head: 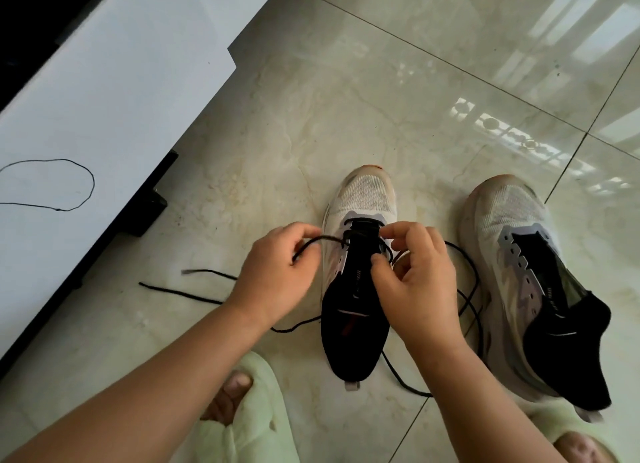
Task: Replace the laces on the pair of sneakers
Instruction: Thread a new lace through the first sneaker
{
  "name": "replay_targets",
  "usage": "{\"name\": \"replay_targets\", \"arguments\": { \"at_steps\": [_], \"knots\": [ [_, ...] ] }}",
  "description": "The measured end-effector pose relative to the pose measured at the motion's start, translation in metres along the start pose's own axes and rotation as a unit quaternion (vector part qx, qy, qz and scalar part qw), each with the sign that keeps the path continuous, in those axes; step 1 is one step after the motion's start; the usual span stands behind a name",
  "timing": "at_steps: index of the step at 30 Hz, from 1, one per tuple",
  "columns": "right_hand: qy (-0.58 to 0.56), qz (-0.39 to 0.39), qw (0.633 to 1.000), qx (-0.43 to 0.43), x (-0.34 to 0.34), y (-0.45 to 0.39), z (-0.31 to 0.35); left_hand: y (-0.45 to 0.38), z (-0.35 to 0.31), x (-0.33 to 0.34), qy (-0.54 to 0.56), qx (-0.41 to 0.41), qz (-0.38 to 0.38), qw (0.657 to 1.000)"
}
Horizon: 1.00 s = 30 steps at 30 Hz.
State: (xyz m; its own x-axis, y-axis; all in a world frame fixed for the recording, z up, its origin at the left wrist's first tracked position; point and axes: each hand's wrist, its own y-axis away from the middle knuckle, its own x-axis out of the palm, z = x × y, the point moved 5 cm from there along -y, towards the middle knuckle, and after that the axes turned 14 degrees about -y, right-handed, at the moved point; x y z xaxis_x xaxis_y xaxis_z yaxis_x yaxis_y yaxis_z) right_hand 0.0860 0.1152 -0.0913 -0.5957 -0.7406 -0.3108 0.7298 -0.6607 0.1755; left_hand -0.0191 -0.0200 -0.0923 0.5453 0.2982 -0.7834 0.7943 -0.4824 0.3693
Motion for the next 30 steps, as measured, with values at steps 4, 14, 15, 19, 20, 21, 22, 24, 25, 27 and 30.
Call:
{"name": "replay_targets", "arguments": {
  "at_steps": [4,14,15,19,20,21,22,24,25,27,30],
  "knots": [
    [-0.009,-0.004,1.000,0.001,0.000,0.000,-0.003,-0.003,-0.024,0.007,0.075,0.025,-0.007,0.997],
    [0.114,0.006,0.993,-0.030,0.007,-0.008,0.010,-0.008,-0.021,0.014,0.091,-0.018,0.022,0.995],
    [0.125,0.004,0.992,-0.035,0.007,-0.009,0.012,-0.009,-0.020,0.015,0.095,-0.025,0.023,0.995],
    [0.176,0.012,0.984,-0.016,0.007,-0.009,0.012,-0.011,-0.019,0.016,0.099,-0.033,0.023,0.994],
    [0.190,0.021,0.982,-0.013,0.009,-0.010,0.012,-0.011,-0.018,0.016,0.097,-0.032,0.021,0.995],
    [0.200,0.031,0.979,-0.014,0.011,-0.011,0.011,-0.011,-0.018,0.016,0.096,-0.030,0.020,0.995],
    [0.207,0.039,0.977,-0.019,0.014,-0.012,0.011,-0.011,-0.018,0.016,0.094,-0.027,0.019,0.995],
    [0.197,0.042,0.979,-0.029,0.016,-0.012,0.009,-0.010,-0.017,0.016,0.095,-0.024,0.013,0.995],
    [0.175,0.032,0.983,-0.032,0.016,-0.011,0.009,-0.010,-0.016,0.016,0.097,-0.024,0.008,0.995],
    [0.103,-0.010,0.994,-0.030,0.011,-0.007,0.008,-0.010,-0.014,0.016,0.100,-0.024,0.002,0.995],
    [0.037,-0.075,0.996,-0.020,0.005,0.001,0.002,-0.008,-0.014,0.017,0.107,-0.020,0.005,0.994]
  ]
}}
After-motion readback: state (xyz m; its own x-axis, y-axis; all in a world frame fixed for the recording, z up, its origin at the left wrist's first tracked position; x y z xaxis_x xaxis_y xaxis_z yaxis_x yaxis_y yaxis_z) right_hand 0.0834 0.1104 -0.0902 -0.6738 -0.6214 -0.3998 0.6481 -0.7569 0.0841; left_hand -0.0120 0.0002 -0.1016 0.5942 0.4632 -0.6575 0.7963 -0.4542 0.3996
